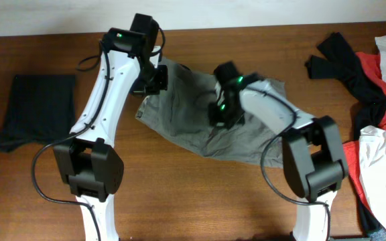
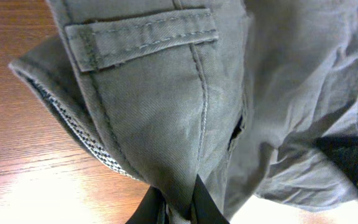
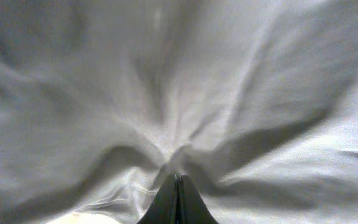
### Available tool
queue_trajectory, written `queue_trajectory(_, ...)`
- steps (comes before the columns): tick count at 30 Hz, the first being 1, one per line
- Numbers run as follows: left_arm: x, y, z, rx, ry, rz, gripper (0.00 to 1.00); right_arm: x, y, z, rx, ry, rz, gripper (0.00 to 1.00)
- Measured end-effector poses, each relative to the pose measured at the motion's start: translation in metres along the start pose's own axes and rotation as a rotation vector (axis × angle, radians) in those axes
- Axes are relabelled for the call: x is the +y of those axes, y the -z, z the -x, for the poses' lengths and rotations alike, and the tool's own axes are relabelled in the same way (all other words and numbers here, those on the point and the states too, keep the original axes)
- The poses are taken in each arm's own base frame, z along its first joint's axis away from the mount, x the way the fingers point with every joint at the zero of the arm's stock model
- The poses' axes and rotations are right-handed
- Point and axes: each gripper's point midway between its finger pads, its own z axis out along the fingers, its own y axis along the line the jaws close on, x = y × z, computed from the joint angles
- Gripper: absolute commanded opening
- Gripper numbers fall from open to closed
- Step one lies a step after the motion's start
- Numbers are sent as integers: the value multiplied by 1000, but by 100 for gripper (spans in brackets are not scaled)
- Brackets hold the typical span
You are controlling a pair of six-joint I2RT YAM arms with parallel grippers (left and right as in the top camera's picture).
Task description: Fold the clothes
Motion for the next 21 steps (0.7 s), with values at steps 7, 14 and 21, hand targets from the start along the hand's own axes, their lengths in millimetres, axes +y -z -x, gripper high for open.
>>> queue_trajectory(7, -4, 0, -1, 2, -10, -1, 0, -7, 57, 53, -148, -33, 49, 4)
queue_trajectory(14, -5, 7, -3, 8, -10, 0, 1, 7, 50, 60, -176, 6, 71, 4)
queue_trajectory(21, -9, 33, 3, -35, -14, -12, 1, 5, -11, 49, -63, 9, 45, 4)
